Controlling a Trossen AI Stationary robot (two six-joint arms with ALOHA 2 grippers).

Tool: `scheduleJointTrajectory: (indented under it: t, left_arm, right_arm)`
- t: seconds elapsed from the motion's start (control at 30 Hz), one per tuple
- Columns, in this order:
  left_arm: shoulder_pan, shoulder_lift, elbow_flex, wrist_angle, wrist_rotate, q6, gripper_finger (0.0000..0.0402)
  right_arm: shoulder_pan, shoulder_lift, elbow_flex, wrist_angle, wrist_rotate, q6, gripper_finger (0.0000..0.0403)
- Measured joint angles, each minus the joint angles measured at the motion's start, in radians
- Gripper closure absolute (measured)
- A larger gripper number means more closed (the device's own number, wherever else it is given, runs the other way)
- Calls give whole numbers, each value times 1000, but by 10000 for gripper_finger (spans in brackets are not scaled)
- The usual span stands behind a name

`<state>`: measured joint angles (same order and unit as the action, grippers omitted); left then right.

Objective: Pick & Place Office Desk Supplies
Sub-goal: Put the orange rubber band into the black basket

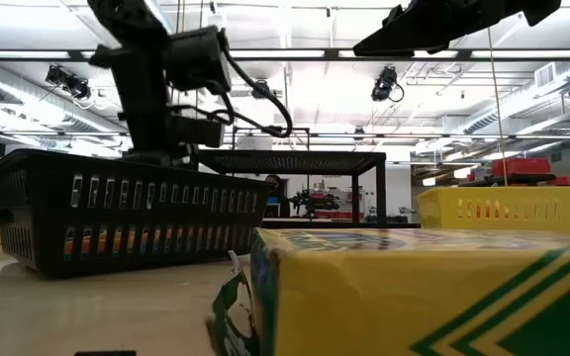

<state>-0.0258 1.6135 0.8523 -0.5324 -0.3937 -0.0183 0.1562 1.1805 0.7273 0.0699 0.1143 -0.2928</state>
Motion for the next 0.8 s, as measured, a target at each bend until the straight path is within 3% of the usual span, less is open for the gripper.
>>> scheduleJointTrajectory:
  t: [0.27, 0.5, 0.67, 0.8]
  left_arm:
    - [-99, -2, 140, -147, -57, -25, 400]
    - [-100, -2, 152, -156, -61, -8, 400]
    - [-81, -3, 134, -153, 15, 57, 397]
    - [-26, -3, 100, -140, 112, 111, 372]
  right_arm:
    - [0, 0, 0, 0, 0, 0, 291]
    - [0, 0, 0, -1, 0, 0, 291]
    - [4, 0, 0, 0, -1, -7, 291]
    - [4, 0, 0, 0, 0, -7, 291]
